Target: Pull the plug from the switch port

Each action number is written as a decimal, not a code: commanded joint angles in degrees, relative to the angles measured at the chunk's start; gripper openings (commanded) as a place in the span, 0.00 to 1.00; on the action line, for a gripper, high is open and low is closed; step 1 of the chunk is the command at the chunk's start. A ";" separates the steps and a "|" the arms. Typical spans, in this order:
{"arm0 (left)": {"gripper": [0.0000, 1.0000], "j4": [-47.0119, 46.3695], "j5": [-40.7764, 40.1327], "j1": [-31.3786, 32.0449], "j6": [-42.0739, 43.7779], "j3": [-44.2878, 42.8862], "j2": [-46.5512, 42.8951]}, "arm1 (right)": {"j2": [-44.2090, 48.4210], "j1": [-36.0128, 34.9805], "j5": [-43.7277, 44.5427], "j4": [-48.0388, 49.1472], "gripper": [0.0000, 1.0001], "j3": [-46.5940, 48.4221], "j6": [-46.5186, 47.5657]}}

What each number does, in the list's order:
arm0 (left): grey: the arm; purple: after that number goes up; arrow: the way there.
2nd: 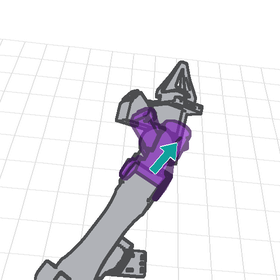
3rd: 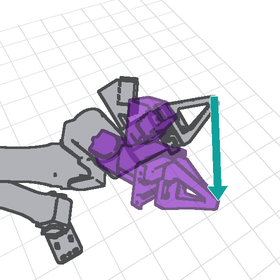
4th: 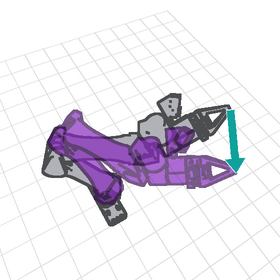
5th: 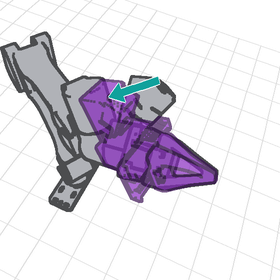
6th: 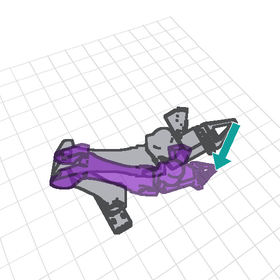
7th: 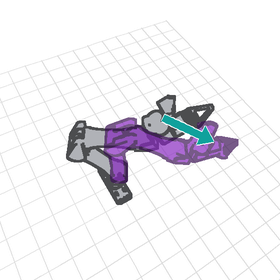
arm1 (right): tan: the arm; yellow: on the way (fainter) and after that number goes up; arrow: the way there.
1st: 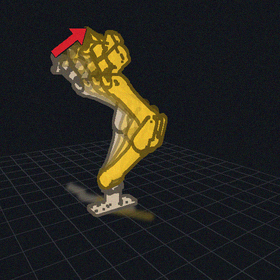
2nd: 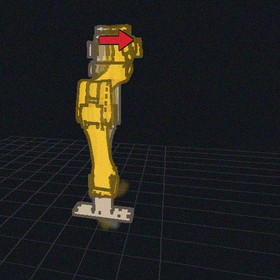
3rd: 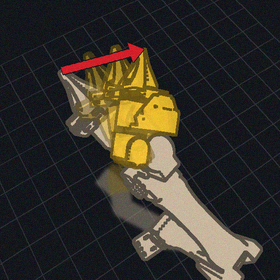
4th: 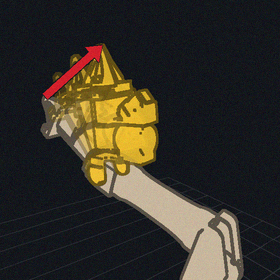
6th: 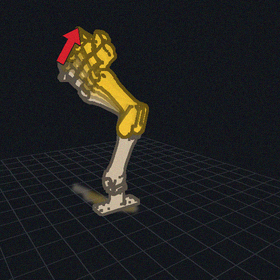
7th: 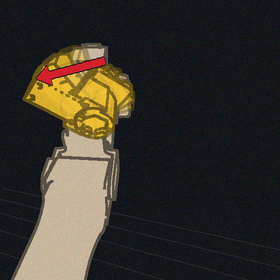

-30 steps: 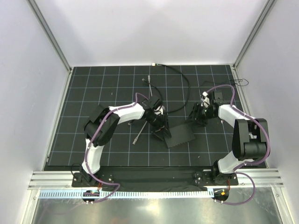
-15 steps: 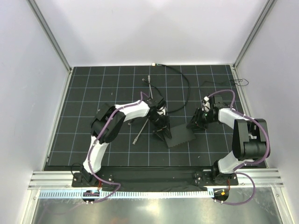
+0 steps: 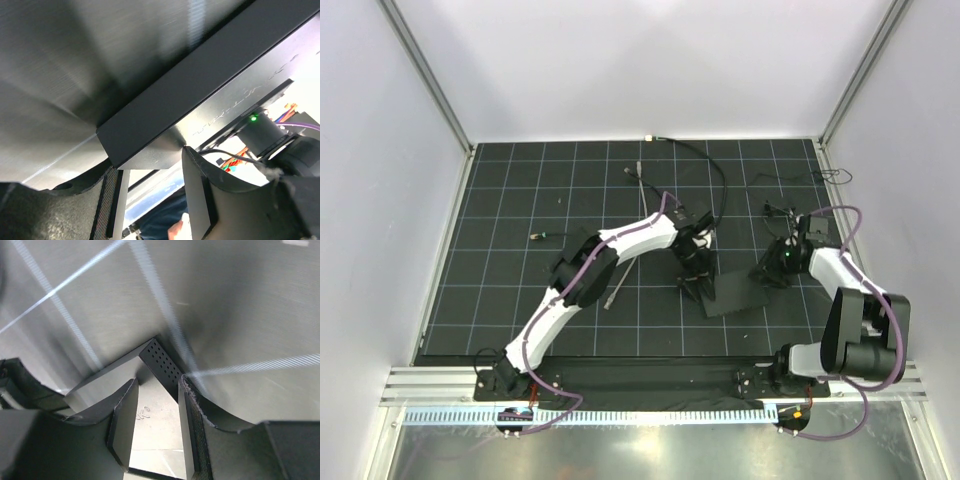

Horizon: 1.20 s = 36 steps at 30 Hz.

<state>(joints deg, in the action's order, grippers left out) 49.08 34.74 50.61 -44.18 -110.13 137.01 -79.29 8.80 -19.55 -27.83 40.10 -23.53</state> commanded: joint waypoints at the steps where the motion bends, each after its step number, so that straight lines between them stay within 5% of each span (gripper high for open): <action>1: 0.48 -2.41 4.54 1.95 1.12 -8.07 2.38 | 4.14 1.84 0.20 -6.26 0.44 -0.90 -2.57; 19: 0.50 -9.61 6.57 3.62 -3.63 -19.16 10.65 | 1.94 4.65 3.11 -8.11 0.45 0.86 -2.40; 25: 0.55 -7.16 2.97 2.22 -0.38 -18.20 8.36 | 3.43 4.65 6.62 -9.51 0.61 0.68 -2.84; 26: 0.56 -5.76 2.01 1.95 0.67 -18.02 7.40 | 3.52 4.65 7.59 -11.00 0.69 1.21 -2.66; 27: 0.60 -4.71 1.30 1.60 1.37 -18.11 7.05 | 3.87 4.65 10.03 -11.71 0.99 2.52 -2.31; 36: 0.80 7.95 -7.14 -0.33 9.82 -21.71 -2.52 | 9.14 3.95 16.64 -20.06 1.00 12.89 0.94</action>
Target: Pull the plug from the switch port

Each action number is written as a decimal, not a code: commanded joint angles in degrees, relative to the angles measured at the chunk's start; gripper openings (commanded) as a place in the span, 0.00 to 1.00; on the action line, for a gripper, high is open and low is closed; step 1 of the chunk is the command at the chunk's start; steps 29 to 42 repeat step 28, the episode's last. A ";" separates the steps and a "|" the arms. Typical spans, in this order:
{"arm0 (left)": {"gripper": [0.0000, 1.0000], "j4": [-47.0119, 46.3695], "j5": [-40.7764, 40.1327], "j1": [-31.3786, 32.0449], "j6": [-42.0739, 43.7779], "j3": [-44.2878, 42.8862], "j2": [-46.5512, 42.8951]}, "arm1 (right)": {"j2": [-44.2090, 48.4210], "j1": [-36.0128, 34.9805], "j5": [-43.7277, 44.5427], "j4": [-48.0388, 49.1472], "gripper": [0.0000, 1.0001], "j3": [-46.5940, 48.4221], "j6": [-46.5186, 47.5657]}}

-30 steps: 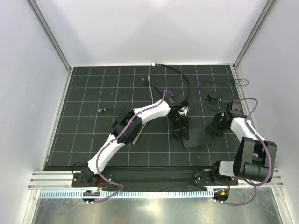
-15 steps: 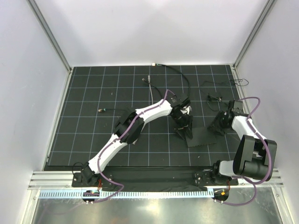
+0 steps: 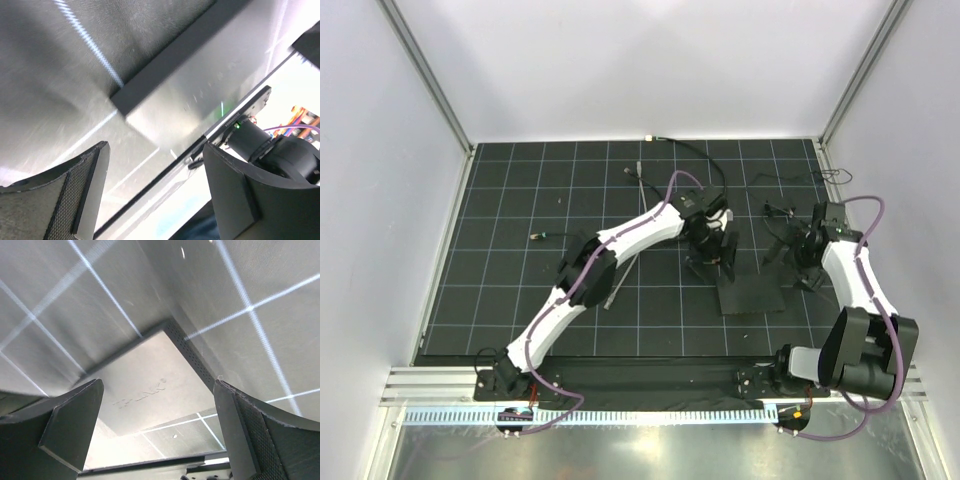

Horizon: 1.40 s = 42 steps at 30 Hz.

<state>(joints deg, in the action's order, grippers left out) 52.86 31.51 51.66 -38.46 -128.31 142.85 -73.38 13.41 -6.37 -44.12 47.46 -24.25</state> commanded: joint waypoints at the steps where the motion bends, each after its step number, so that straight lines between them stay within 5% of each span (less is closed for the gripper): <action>1: 0.80 5.22 -4.08 -1.91 4.09 -2.57 -9.59 | 4.29 -2.14 5.30 -5.00 1.00 6.84 3.05; 6: 0.80 5.07 -12.51 -2.97 6.11 6.12 -20.91 | 2.90 -19.09 18.57 -11.07 1.00 18.86 2.46; 14: 0.79 -13.20 -16.82 -5.95 0.24 39.42 -48.84 | -0.53 -45.55 27.28 -10.29 1.00 19.43 -11.35; 22: 0.80 -40.77 -17.71 -5.96 -11.98 79.73 -75.93 | 10.43 -48.39 25.73 6.99 1.00 2.48 -10.64; 27: 0.80 -51.34 -13.78 -5.96 -16.90 95.23 -90.94 | 16.77 -48.39 22.12 13.43 1.00 -7.63 -12.49; 42: 0.80 -53.63 -12.01 -5.96 -17.70 97.09 -93.17 | 18.70 -48.39 19.58 16.40 1.00 -8.87 -11.70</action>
